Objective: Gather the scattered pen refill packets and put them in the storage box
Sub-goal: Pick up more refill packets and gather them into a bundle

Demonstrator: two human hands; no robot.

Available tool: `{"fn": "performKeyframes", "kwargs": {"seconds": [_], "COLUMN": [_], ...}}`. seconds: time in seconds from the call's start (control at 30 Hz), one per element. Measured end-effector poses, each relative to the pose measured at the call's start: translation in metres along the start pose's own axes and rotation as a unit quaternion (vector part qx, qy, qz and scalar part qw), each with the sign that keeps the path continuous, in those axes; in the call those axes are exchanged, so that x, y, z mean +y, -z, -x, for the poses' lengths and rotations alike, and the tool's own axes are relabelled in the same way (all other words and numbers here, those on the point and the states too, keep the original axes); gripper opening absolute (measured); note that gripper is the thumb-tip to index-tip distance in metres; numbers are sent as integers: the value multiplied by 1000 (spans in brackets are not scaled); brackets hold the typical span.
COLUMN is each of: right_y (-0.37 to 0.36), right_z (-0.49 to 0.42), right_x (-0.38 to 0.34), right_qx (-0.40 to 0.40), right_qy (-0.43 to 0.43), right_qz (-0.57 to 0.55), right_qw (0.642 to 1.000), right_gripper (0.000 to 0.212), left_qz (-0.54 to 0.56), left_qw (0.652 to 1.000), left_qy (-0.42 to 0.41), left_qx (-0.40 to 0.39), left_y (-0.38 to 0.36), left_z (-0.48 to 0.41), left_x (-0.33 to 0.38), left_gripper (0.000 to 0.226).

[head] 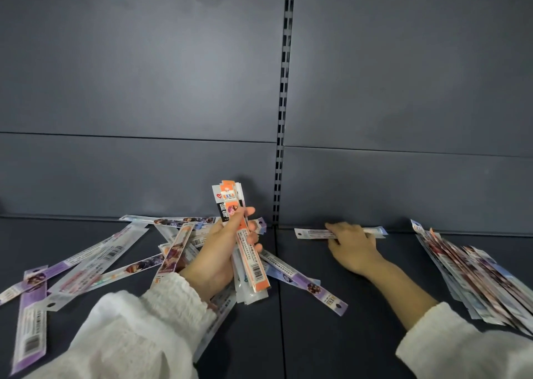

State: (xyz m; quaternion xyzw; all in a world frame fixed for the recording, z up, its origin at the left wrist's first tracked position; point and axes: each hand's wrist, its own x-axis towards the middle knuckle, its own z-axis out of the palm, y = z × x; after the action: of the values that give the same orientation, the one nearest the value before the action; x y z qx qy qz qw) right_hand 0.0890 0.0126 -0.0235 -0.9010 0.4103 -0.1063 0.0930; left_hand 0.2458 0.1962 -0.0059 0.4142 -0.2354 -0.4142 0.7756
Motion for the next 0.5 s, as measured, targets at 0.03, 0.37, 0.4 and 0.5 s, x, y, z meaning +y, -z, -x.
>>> {"fn": "performKeyframes", "kwargs": {"seconds": [0.03, 0.37, 0.4, 0.5], "right_y": [1, 15, 17, 28], "right_z": [0, 5, 7, 11], "right_x": [-1, -7, -8, -18], "right_qx": [-6, -14, 1, 48], "right_qy": [3, 24, 22, 21], "right_qz": [6, -182, -217, -342], "right_qw": [1000, 983, 976, 938], "right_gripper": [50, 34, 33, 27], "left_qz": [-4, -15, -17, -25], "left_qw": [1000, 1000, 1000, 999], "left_qy": [4, 23, 26, 25], "left_qx": [0, 6, 3, -3], "left_y": [-1, 2, 1, 0], "left_z": [0, 0, 1, 1], "left_x": [-1, -1, -2, -3], "left_gripper": [28, 26, 26, 26]}}
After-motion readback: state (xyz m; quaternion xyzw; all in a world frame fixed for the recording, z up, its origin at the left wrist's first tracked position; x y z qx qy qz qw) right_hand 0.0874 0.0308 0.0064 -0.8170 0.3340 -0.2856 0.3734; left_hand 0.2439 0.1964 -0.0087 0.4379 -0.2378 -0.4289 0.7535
